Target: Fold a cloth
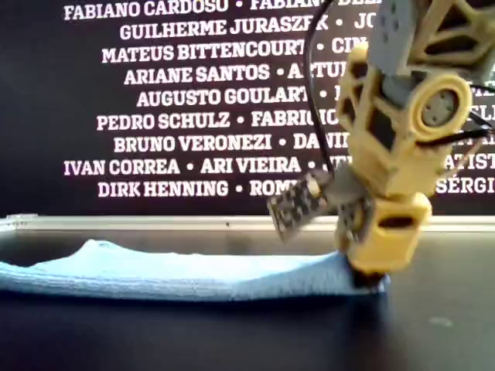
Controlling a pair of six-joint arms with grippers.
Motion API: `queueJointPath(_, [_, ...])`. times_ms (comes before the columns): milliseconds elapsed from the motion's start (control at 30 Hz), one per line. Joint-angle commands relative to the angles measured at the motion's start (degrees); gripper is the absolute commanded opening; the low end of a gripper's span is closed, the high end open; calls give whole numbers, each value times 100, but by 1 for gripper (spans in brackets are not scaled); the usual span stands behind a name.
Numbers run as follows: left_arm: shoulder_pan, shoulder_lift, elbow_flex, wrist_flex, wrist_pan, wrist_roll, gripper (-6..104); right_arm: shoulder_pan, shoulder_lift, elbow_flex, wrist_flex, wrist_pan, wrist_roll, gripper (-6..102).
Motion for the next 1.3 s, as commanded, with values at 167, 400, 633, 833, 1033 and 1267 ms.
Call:
queueJointPath(167, [105,88,-97,-132,35,18,66,914,70,-2004,-176,-35,-44,1])
queueJointPath(400, [105,88,-97,-132,35,-9,66,1696,-1028,-3419,-176,-18,-53,1])
queueJointPath(633, [105,79,-97,-105,26,26,66,2013,-2303,-5045,-176,-26,-62,1])
queueJointPath(833, [105,79,-97,-105,26,26,66,2496,-3428,-6706,-176,-26,-70,1])
queueJointPath(1033, [105,79,-88,-97,26,26,66,2909,-4535,-8156,-176,-26,-70,1])
queueJointPath(1267, [105,79,-88,-97,26,9,66,3357,-5309,-8991,-176,-26,-62,2])
